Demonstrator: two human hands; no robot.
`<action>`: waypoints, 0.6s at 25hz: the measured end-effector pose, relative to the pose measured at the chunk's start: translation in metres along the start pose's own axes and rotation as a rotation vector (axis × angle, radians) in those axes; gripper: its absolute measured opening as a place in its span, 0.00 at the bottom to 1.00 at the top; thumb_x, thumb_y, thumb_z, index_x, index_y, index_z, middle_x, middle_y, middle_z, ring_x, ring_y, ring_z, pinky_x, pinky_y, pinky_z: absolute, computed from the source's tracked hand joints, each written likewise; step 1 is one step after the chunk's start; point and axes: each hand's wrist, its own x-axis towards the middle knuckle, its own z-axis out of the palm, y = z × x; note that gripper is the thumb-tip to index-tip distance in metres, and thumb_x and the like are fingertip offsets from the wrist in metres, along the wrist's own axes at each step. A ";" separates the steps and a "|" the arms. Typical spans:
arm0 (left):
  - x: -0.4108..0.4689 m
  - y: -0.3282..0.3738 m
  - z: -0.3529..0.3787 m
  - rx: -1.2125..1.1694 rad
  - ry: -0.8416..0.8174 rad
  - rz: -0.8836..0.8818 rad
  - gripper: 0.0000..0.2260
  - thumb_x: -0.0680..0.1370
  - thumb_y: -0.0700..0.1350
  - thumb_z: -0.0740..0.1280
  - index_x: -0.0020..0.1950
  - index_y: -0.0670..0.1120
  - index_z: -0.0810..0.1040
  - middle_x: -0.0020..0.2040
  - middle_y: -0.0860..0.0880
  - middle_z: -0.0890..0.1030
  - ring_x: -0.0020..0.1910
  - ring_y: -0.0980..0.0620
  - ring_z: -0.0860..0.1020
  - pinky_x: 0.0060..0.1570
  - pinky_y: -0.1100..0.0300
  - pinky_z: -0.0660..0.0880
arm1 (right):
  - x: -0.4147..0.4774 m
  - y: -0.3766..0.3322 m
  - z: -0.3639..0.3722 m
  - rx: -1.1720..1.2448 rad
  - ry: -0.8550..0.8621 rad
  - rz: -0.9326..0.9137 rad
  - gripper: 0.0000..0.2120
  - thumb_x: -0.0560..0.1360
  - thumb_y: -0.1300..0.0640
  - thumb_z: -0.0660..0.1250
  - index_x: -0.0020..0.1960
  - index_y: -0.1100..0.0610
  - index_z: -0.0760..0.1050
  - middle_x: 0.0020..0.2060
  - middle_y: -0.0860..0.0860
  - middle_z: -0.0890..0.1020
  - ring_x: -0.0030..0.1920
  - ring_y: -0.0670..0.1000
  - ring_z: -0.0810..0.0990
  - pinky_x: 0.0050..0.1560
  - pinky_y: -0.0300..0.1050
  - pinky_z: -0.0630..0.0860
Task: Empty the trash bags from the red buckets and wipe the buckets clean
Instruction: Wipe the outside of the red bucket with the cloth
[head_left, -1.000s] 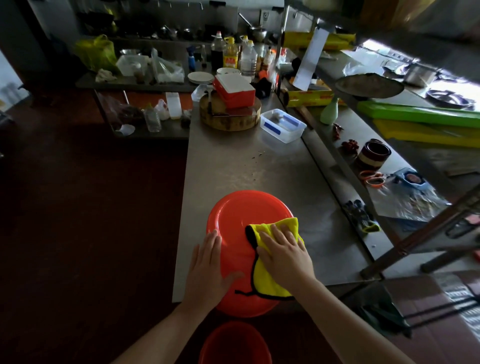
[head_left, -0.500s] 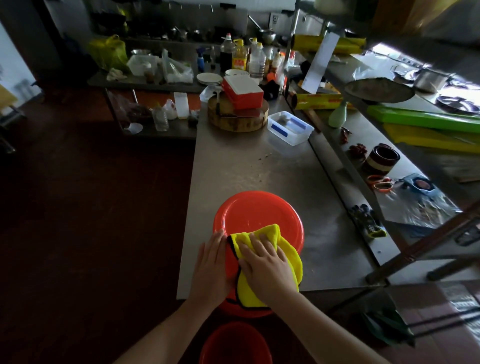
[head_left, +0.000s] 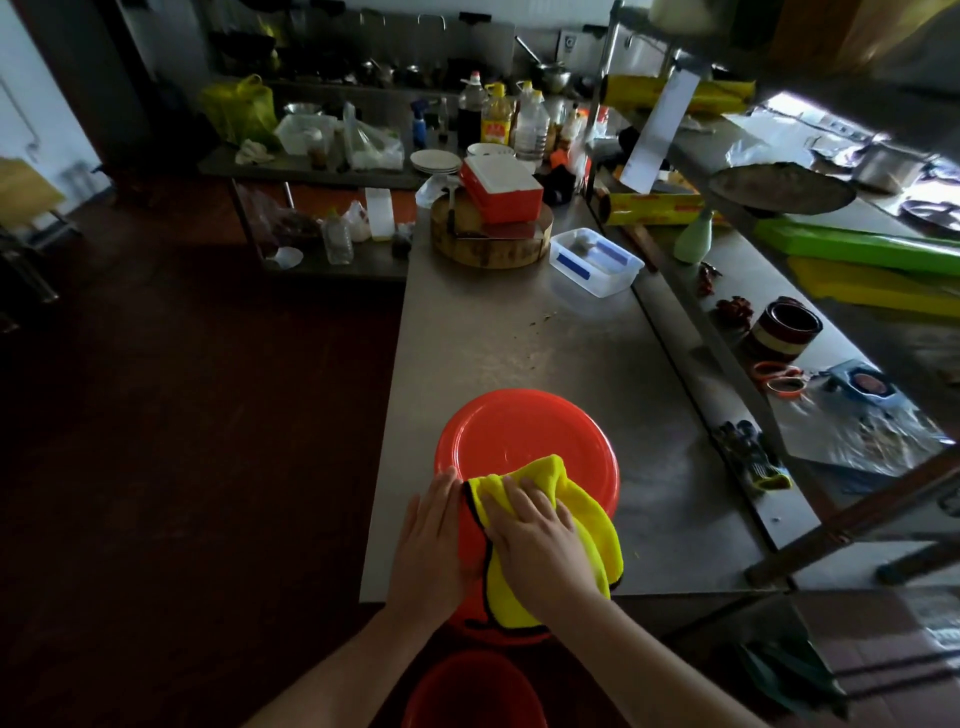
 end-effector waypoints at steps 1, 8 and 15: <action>0.002 0.000 0.000 -0.003 0.007 -0.004 0.30 0.83 0.56 0.57 0.80 0.41 0.60 0.81 0.46 0.55 0.81 0.49 0.53 0.73 0.43 0.63 | 0.010 -0.003 -0.004 0.012 -0.007 -0.011 0.24 0.82 0.43 0.50 0.77 0.44 0.66 0.78 0.49 0.65 0.79 0.56 0.62 0.73 0.63 0.66; 0.004 0.004 -0.004 -0.115 0.082 0.024 0.40 0.77 0.63 0.68 0.80 0.42 0.58 0.81 0.47 0.56 0.80 0.50 0.54 0.77 0.46 0.58 | 0.083 -0.011 -0.020 0.062 -0.085 0.025 0.24 0.85 0.50 0.54 0.80 0.43 0.58 0.82 0.48 0.51 0.81 0.56 0.49 0.78 0.61 0.53; 0.003 0.004 -0.007 -0.103 0.007 -0.012 0.43 0.77 0.72 0.56 0.81 0.44 0.55 0.82 0.48 0.55 0.81 0.52 0.51 0.78 0.45 0.52 | 0.084 -0.006 -0.022 0.052 -0.039 0.037 0.25 0.83 0.40 0.51 0.79 0.41 0.59 0.82 0.46 0.54 0.81 0.55 0.49 0.78 0.60 0.52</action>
